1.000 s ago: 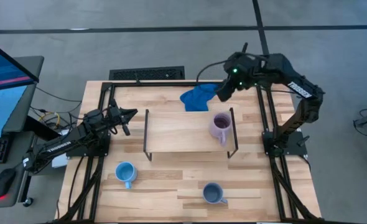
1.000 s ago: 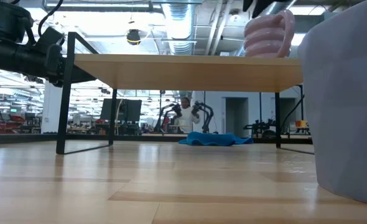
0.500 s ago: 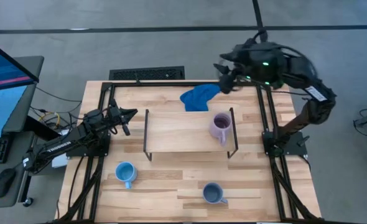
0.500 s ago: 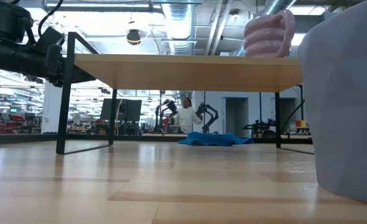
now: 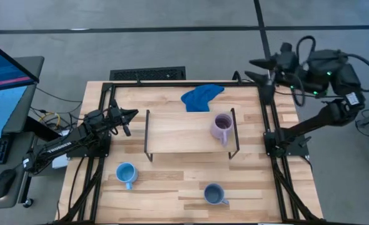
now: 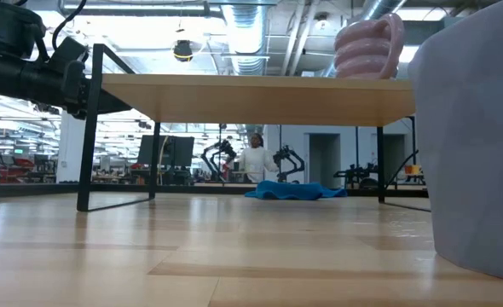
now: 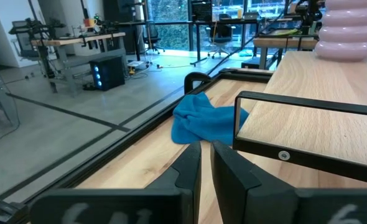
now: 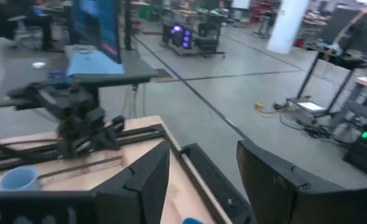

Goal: Stack small to large cups/mugs on shelf
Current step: Put the blue mug on the shelf

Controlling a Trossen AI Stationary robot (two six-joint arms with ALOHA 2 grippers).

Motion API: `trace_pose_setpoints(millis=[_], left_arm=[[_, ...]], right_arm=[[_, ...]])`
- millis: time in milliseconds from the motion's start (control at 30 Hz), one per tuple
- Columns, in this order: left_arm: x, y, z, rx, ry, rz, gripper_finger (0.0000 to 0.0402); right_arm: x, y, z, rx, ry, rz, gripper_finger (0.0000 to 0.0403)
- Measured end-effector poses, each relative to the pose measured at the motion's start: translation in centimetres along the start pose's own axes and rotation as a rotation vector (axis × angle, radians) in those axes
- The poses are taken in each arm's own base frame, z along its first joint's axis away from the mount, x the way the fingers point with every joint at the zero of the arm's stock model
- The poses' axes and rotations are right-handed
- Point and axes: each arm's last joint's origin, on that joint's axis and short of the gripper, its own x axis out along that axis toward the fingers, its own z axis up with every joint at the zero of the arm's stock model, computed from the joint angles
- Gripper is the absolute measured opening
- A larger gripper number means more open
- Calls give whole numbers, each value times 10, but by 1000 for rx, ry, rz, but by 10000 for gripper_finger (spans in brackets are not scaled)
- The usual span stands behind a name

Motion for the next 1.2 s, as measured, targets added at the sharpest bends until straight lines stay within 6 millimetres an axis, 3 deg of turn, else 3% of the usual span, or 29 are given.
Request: trace_pose_setpoints(millis=[167, 533, 767, 1000, 1200], left_arm=[[0, 0, 0, 0, 0, 0, 27], [0, 0, 0, 0, 0, 0, 27], [0, 0, 0, 0, 1, 0, 27], [0, 0, 0, 0, 0, 0, 27], [0, 0, 0, 0, 0, 0, 27]], right_arm=[[-12, 6, -26, -19, 3, 69, 210], [-21, 23, -107, 14, 129, 215, 210], [-33, 25, -149, 62, 72, 294, 210], [-21, 47, -186, 11, 22, 370, 210], [-17, 50, -199, -43, 23, 197, 210]])
